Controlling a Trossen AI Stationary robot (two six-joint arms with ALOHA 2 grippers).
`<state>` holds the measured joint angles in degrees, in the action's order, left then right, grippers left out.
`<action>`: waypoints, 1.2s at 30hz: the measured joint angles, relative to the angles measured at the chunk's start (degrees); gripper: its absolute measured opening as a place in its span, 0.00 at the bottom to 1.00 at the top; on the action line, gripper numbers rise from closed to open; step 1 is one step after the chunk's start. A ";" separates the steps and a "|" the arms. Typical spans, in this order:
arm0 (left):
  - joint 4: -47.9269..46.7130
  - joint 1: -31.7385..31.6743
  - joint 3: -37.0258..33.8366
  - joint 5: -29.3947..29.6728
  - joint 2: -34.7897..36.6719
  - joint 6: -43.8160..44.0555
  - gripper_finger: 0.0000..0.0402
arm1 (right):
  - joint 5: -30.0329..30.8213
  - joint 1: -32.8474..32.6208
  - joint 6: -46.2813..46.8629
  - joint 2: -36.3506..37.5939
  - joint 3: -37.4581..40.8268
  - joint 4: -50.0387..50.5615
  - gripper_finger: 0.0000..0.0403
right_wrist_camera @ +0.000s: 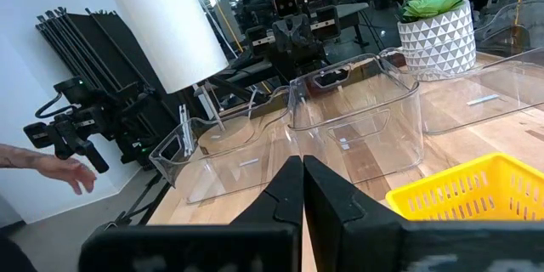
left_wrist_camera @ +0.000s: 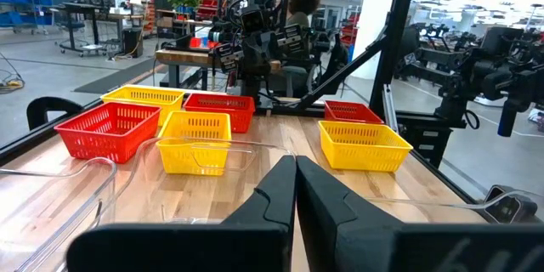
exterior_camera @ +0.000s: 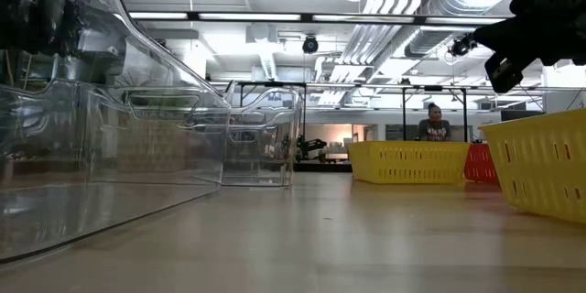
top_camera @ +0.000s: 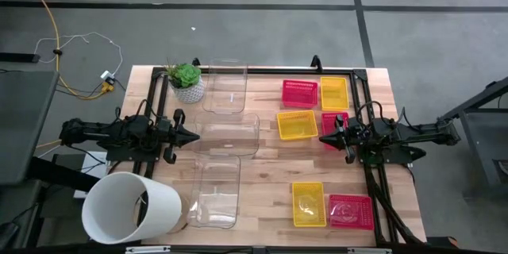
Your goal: Stack baskets by color
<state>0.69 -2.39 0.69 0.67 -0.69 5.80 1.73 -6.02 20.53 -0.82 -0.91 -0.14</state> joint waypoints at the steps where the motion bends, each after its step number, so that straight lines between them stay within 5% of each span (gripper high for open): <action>1: 0.00 0.02 -0.02 -0.01 0.00 0.00 0.00 | 0.01 -0.01 0.00 0.00 -0.02 0.00 0.00; 21: 0.00 0.01 -0.02 -0.02 0.00 0.00 0.00 | 0.01 -0.01 -0.36 -0.01 0.01 -0.02 0.00; 29: 0.01 0.00 -0.01 -0.01 0.00 0.01 0.00 | 0.48 -0.01 9.08 -0.02 0.01 -0.90 0.00; 36: 0.00 0.02 -0.01 0.00 0.00 0.01 0.00 | 8.61 -0.01 17.11 -0.02 0.01 -1.52 0.00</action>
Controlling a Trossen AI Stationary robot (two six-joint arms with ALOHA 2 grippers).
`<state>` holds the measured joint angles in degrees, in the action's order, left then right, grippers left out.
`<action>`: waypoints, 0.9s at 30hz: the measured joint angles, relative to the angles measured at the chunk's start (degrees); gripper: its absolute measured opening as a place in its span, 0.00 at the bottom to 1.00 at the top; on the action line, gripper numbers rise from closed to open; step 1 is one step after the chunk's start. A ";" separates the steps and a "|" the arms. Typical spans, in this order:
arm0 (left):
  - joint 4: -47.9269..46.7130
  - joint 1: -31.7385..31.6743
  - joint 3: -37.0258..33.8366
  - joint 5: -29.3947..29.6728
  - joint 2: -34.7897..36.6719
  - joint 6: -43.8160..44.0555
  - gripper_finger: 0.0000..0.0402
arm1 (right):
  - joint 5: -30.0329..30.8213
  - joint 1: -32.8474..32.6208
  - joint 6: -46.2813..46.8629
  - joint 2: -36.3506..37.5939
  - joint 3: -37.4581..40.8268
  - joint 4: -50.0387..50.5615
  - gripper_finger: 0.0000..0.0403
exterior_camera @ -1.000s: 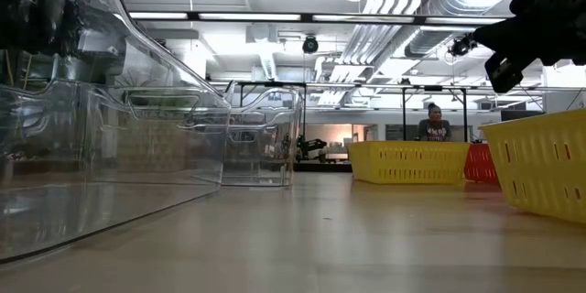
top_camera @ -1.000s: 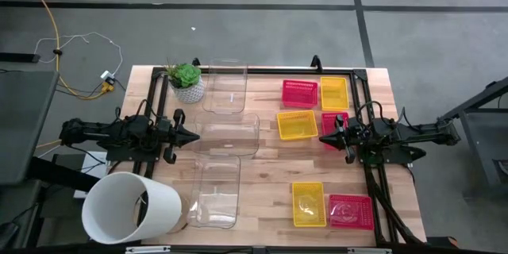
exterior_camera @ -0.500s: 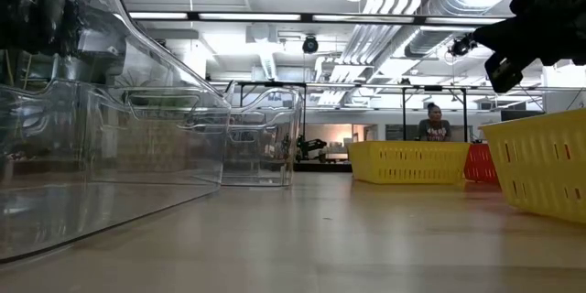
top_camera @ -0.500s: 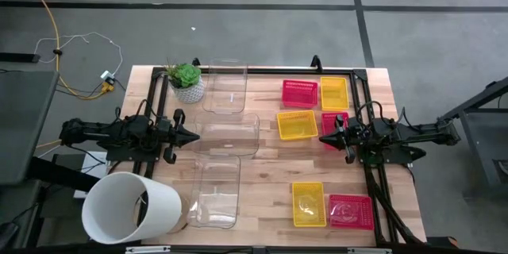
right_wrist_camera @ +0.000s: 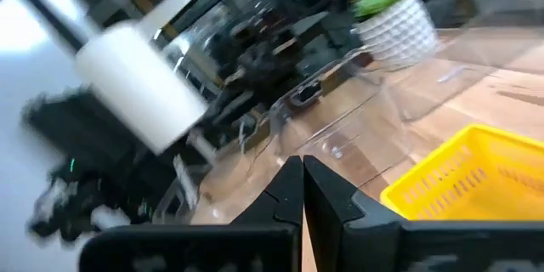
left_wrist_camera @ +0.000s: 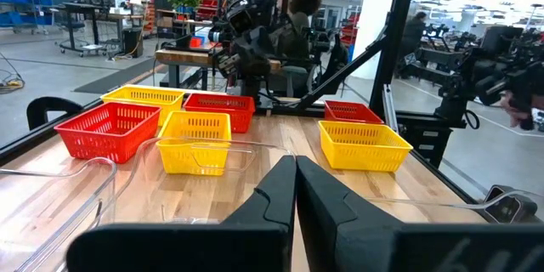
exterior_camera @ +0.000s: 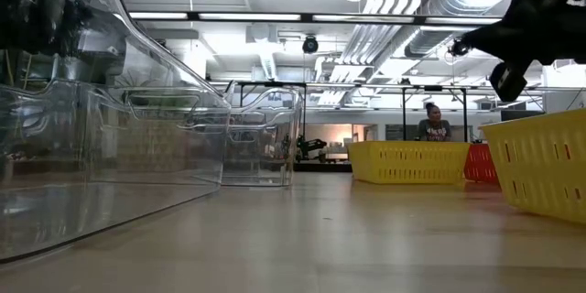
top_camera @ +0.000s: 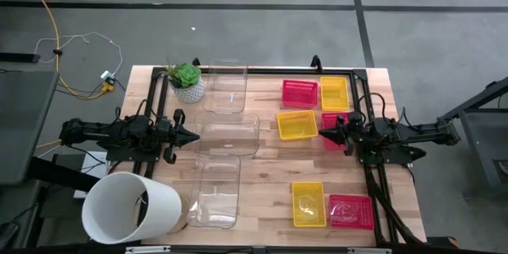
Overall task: Stack baskets by color
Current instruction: Stack the middle red bin on top of the top red bin
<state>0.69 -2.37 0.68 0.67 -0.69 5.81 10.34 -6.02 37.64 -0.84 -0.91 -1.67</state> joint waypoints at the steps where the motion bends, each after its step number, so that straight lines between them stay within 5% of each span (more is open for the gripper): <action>1: 0.00 -0.02 -0.01 0.00 0.00 -0.01 0.00 | 1.55 0.00 2.41 0.00 -0.02 -0.25 0.00; 7: 0.00 -0.02 -0.01 -0.01 0.00 0.00 0.00 | 11.53 0.00 15.39 0.00 0.00 -3.40 0.00; 12: 0.00 -0.02 0.01 0.00 0.00 -0.01 0.00 | 15.59 0.02 13.36 -0.02 0.02 -17.15 0.00; 18: 0.00 -0.01 0.01 -0.02 0.00 -0.01 0.00 | 8.68 0.02 1.17 -2.67 -0.93 -42.31 0.00; 21: 0.01 -0.01 -0.01 0.00 0.00 -0.01 0.00 | 5.53 0.00 -4.51 -6.26 -5.36 -40.65 0.00; 27: 0.00 -0.01 0.01 0.00 0.00 -0.01 0.00 | -1.58 0.00 -15.43 -19.19 -19.50 -21.75 0.00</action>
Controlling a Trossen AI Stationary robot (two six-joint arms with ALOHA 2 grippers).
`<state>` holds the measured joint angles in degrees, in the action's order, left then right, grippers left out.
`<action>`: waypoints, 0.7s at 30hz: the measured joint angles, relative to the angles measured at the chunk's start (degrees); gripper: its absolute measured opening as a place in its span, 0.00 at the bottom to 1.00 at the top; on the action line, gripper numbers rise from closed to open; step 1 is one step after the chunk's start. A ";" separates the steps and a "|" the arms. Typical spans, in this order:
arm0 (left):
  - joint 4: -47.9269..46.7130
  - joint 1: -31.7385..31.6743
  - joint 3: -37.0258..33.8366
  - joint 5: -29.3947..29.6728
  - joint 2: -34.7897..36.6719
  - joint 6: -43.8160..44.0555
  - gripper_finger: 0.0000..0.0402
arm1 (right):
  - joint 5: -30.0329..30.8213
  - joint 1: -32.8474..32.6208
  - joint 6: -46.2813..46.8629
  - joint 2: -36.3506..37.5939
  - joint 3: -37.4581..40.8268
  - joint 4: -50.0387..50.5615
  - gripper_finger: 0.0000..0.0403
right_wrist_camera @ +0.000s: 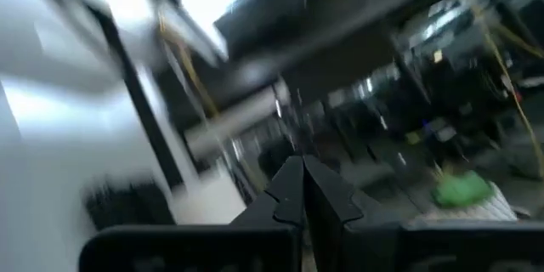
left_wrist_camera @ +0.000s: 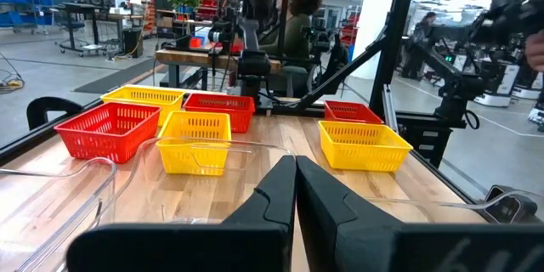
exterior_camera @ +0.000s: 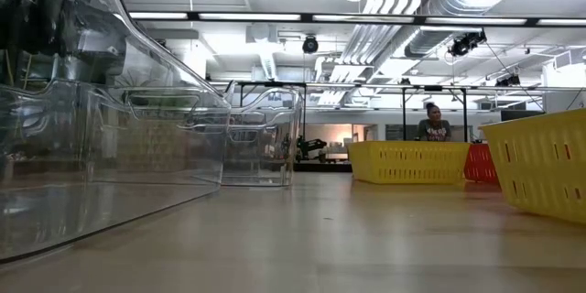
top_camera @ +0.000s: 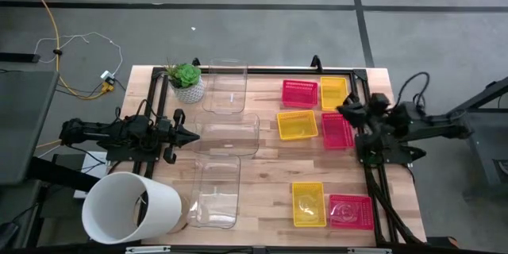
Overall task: Stack baskets by color
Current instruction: Stack the middle red bin on top of the top red bin
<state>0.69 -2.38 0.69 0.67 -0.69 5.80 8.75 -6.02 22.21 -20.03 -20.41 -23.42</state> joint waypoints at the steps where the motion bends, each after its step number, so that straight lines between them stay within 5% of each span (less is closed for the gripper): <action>1: 0.02 0.00 -0.02 -0.02 0.00 0.00 0.00 | -0.73 -0.01 -1.20 -2.30 -2.54 3.64 0.00; 10: 2.24 0.03 -0.02 3.80 0.00 -1.64 0.00 | 0.11 0.00 -2.36 -17.63 -18.66 21.12 0.00; 18: 20.28 0.00 -0.02 5.17 0.00 20.77 0.00 | 0.06 0.00 0.22 -19.62 -20.78 23.89 0.00; 21: 31.20 0.01 0.03 12.57 -1.12 24.56 0.00 | 0.06 0.00 0.25 -19.16 -20.78 24.00 0.00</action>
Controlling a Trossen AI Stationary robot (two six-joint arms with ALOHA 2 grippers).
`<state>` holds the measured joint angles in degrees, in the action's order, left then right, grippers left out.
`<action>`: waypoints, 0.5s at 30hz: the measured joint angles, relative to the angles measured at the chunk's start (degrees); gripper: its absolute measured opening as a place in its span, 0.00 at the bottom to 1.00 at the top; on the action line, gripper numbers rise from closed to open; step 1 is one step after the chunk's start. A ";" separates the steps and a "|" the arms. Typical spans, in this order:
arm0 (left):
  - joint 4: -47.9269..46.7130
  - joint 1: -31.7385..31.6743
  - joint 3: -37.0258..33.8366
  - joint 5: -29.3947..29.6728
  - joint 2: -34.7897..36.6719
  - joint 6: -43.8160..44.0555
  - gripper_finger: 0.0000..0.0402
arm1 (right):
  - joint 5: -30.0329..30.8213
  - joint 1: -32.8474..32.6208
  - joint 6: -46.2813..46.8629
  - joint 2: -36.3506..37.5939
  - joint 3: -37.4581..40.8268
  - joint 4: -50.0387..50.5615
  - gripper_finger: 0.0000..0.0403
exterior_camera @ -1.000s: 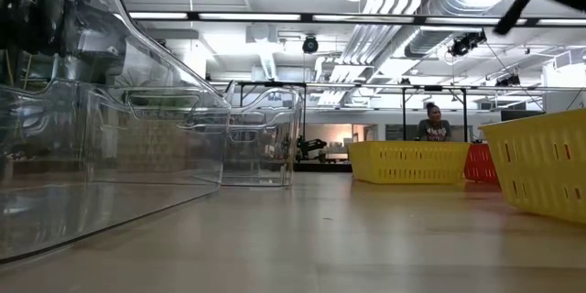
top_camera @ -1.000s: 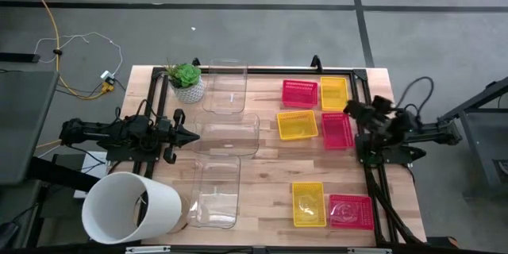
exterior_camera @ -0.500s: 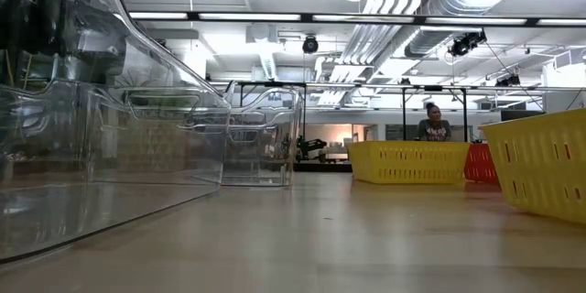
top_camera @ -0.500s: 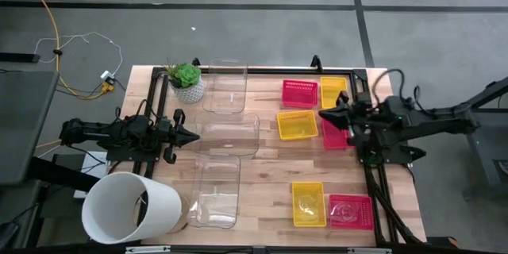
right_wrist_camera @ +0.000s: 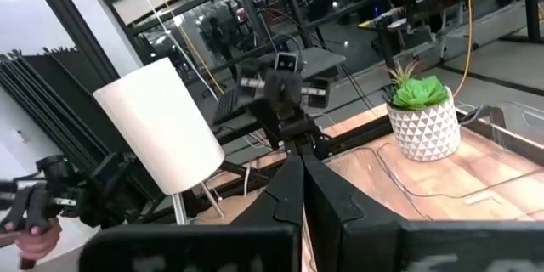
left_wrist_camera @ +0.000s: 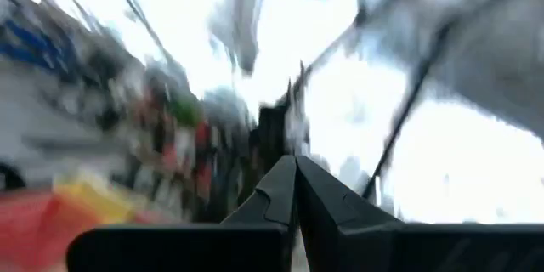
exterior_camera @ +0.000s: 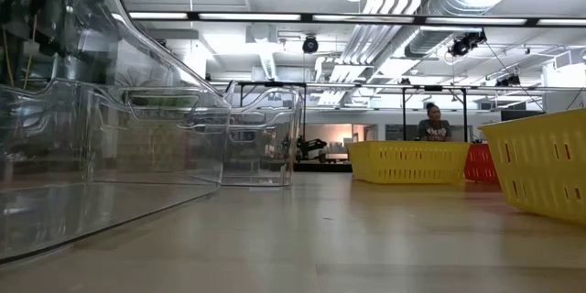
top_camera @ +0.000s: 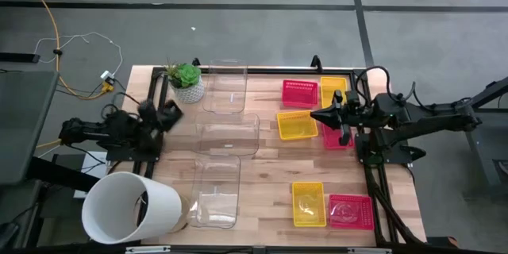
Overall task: Stack baskets by color
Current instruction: Stack the middle red bin on top of the top red bin
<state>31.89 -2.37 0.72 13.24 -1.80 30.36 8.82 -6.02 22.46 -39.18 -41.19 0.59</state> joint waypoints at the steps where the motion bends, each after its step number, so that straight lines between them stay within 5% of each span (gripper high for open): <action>1: 2.35 -0.08 0.40 1.01 -0.82 0.55 0.00 | -0.09 0.00 0.00 0.22 0.00 -0.25 0.00; 6: -3.50 0.19 9.56 -0.97 -8.78 -3.27 0.00 | -0.07 0.00 2.51 0.15 0.00 -5.50 0.00; 15: -33.02 0.15 34.98 -0.97 -24.50 -15.53 0.10 | -2.89 -0.02 -1.98 0.12 -0.02 -10.46 0.00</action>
<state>-1.13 -2.22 35.70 12.27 -26.30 14.83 5.93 -6.04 20.48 -39.06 -41.21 -9.88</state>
